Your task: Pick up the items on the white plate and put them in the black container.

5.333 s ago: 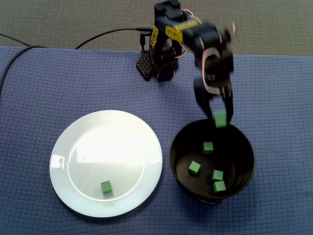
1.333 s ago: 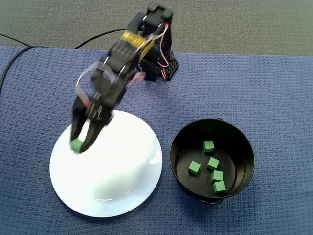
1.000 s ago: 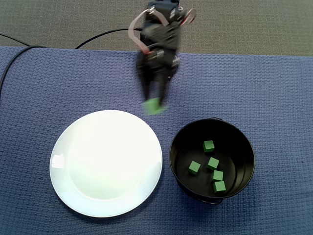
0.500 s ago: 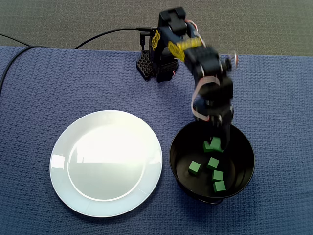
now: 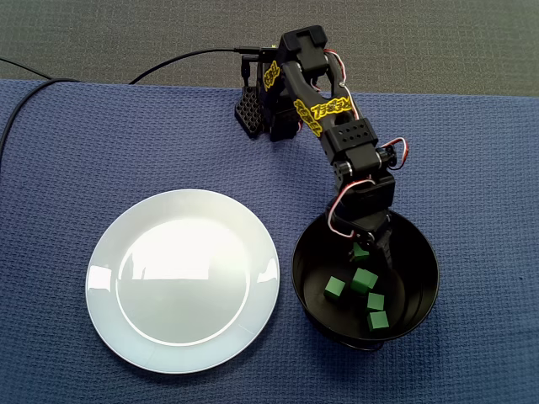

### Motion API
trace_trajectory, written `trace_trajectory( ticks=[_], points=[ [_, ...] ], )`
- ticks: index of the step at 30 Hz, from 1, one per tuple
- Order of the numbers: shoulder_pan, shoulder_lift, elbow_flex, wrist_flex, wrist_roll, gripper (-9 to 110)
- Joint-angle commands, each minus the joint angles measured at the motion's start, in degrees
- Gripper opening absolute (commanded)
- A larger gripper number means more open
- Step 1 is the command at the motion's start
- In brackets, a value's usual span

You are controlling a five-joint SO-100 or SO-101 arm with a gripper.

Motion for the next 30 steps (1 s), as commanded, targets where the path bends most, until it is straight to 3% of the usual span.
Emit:
trace_trajectory(
  ticks=[1,5,9,17,20,25,30],
  points=[
    [4.22,9.4,-7.73,5.8,-5.27,39],
    [10.02,18.37,-15.12,11.78,-16.79,34],
    [16.7,31.38,-12.92,9.49,-29.18,30],
    [22.15,63.02,30.41,-14.85,-50.1,22],
    [22.5,68.82,41.22,-19.6,-53.53,20],
    [23.73,76.73,62.75,-37.27,-58.62,19],
    [23.47,80.68,74.71,-40.43,-60.03,19]
  ],
)
